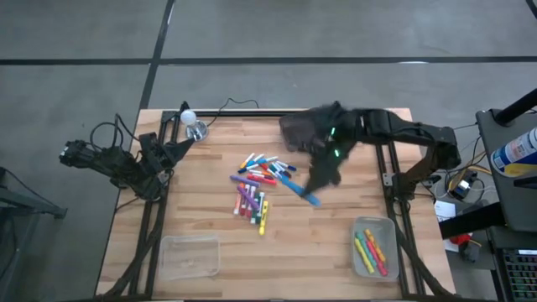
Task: Pick & Place Markers
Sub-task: Put the blue highlighter pen into the gray bin
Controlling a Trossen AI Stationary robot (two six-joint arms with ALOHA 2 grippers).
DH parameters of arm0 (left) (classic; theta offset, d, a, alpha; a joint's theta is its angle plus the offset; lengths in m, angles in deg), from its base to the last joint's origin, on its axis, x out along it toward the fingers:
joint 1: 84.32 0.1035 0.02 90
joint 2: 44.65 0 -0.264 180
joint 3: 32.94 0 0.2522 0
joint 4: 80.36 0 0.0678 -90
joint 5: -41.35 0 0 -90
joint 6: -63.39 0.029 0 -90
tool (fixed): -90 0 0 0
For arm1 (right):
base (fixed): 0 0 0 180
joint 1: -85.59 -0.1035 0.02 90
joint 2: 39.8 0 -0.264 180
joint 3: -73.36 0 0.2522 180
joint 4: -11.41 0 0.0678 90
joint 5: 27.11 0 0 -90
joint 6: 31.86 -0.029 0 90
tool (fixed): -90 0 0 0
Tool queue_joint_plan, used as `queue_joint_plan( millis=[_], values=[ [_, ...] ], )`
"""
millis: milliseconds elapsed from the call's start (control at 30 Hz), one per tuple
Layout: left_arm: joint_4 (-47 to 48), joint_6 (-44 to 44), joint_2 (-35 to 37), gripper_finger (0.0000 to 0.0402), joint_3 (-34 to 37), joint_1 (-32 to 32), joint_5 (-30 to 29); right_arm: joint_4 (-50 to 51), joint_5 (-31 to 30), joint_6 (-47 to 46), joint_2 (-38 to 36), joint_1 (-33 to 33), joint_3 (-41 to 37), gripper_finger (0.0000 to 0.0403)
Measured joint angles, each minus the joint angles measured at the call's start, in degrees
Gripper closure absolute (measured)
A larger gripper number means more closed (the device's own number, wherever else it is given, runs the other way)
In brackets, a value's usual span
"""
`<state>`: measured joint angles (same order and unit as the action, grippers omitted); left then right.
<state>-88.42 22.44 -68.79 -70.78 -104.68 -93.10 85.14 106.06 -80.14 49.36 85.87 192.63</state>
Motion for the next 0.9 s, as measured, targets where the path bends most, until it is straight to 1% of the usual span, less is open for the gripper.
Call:
queue_joint_plan(
  millis=[67,133,200,233,400,467,567,667,800,900],
  values=[
    [0.02,0.00,0.00,0.0353,0.00,0.02,0.00,12.16,-3.62,1.62,0.12,-2.08,-0.34,0.0349],
    [0.02,0.00,0.00,0.0353,0.00,0.01,0.00,21.94,-7.35,1.98,0.31,-4.04,-1.06,0.0349],
    [0.00,0.00,0.00,0.0353,0.00,0.02,0.00,29.45,-10.61,1.77,0.35,-6.01,-2.19,0.0349],
    [0.01,0.00,0.00,0.0353,0.00,0.02,0.00,30.45,-11.89,1.11,0.32,-7.05,-3.18,0.0349],
    [-0.05,0.00,0.00,0.0353,0.00,0.00,1.54,27.28,-16.69,-4.23,-0.87,-11.52,-9.56,0.0349],
    [-0.11,0.00,0.00,0.0353,0.00,0.00,1.97,27.75,-18.72,-5.02,-1.05,-13.43,-12.66,0.0349],
    [-0.16,0.00,0.00,0.0353,0.00,0.00,1.97,27.24,-19.38,-5.81,-1.64,-16.34,-18.20,0.0349],
    [-0.16,0.00,0.02,0.0353,0.00,0.00,1.99,27.17,-19.34,-9.44,-3.18,-19.07,-23.51,0.0349],
    [-0.16,0.00,0.02,0.0353,0.00,0.02,2.01,25.46,-18.99,-18.37,-5.82,-23.32,-30.03,0.0349],
    [-0.16,-0.01,0.02,0.0353,0.00,0.00,2.01,19.23,-17.80,-27.07,-9.09,-26.97,-34.70,0.0349]
  ],
)
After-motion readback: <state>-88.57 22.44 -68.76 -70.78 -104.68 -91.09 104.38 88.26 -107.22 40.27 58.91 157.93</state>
